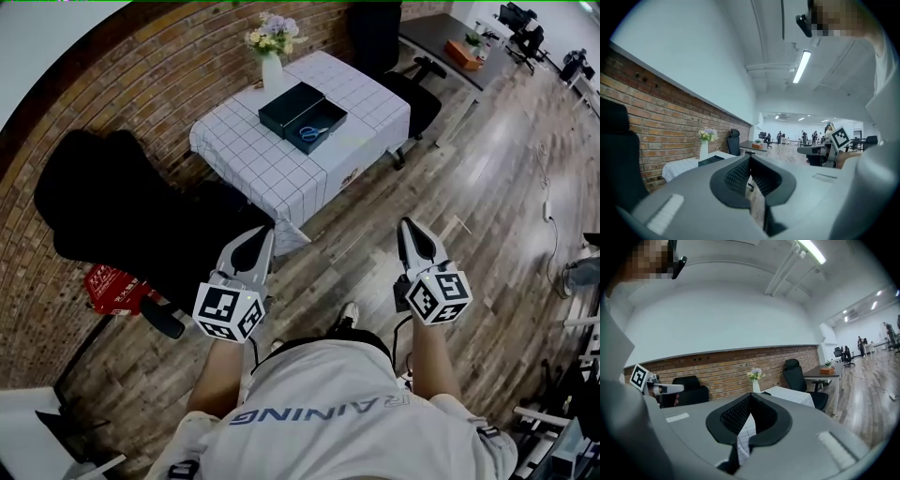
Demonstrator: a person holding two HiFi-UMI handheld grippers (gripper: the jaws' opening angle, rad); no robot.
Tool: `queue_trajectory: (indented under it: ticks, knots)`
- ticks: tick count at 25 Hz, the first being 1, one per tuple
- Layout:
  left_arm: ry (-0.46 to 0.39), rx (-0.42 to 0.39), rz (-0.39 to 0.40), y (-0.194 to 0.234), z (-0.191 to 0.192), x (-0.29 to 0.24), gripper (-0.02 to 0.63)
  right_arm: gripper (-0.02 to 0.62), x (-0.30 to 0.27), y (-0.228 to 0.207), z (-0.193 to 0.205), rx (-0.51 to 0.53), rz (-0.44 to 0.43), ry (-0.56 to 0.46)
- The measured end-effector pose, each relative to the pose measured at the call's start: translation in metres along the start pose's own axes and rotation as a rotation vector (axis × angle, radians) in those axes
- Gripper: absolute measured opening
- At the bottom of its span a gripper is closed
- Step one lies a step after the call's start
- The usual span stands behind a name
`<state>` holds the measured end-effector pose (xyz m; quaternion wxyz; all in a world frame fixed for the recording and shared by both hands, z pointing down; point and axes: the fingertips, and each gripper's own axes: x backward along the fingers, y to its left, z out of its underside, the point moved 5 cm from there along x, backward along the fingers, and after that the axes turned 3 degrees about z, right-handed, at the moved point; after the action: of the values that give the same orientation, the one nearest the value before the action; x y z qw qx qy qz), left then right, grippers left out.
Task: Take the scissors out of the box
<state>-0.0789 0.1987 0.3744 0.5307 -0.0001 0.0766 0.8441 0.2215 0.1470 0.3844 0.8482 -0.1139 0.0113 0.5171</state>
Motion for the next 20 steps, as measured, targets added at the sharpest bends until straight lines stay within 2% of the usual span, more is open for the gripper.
queue_trajectory:
  ticks: [5, 11, 14, 20]
  knots:
    - [-0.010, -0.014, -0.028, -0.022, -0.013, -0.064, 0.003, 0.015, -0.028, -0.062, -0.020, 0.002, -0.043, -0.003]
    - [0.026, 0.007, -0.083, -0.046, -0.001, -0.123, 0.003, 0.015, -0.048, -0.132, -0.018, -0.001, -0.078, 0.047]
    - [0.040, 0.008, -0.086, -0.059, -0.001, -0.151, 0.003, 0.015, -0.057, -0.164, -0.020, -0.012, -0.081, 0.058]
    - [0.053, -0.007, -0.080, -0.060, -0.009, -0.197, 0.003, 0.015, -0.076, -0.194, -0.024, -0.026, -0.096, 0.056]
